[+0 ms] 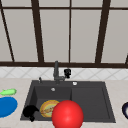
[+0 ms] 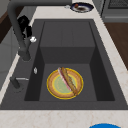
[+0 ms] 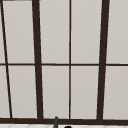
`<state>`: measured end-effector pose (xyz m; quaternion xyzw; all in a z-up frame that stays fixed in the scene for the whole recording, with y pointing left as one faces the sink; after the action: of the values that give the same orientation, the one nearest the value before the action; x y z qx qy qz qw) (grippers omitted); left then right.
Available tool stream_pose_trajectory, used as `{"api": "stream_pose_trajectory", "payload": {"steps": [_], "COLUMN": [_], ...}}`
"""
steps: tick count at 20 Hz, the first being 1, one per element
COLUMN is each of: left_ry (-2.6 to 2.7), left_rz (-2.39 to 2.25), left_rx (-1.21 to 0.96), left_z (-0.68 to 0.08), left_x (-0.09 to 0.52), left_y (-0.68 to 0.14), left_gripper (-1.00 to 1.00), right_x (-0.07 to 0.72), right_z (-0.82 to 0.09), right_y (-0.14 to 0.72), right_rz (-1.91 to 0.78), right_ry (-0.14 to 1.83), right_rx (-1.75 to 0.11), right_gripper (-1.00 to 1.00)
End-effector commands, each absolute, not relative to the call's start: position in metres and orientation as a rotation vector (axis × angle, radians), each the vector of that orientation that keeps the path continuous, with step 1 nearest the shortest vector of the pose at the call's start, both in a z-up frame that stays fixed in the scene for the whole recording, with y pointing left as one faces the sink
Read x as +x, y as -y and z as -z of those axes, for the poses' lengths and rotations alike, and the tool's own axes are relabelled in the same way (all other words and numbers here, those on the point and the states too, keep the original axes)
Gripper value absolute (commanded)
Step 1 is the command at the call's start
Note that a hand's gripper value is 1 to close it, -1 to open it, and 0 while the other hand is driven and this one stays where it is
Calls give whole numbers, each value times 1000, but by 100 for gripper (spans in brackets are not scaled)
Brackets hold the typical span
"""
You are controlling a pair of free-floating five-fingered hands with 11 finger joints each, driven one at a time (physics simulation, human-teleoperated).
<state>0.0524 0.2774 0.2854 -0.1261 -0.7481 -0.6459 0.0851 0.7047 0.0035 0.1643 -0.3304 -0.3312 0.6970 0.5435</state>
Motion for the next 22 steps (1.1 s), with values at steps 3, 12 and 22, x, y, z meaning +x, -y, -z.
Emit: {"api": "stream_pose_trajectory", "payload": {"steps": [3,12,22], "left_ry": [2231,2231,2231], "left_rz": [1926,1926,1926], "left_rx": [-376,-376,-376], "left_z": [-285,-285,-285], "left_x": [52,52,52], "left_y": [-277,-277,-277], "left_gripper": [0,0,0], "right_x": [714,709,694], "right_z": [-180,-202,-187], "right_y": [-23,-45,-66], "right_rz": [-1652,-1671,-1610], "right_ry": [662,486,241], "right_rx": [-756,-804,-1053], "right_gripper": [100,100,100]}}
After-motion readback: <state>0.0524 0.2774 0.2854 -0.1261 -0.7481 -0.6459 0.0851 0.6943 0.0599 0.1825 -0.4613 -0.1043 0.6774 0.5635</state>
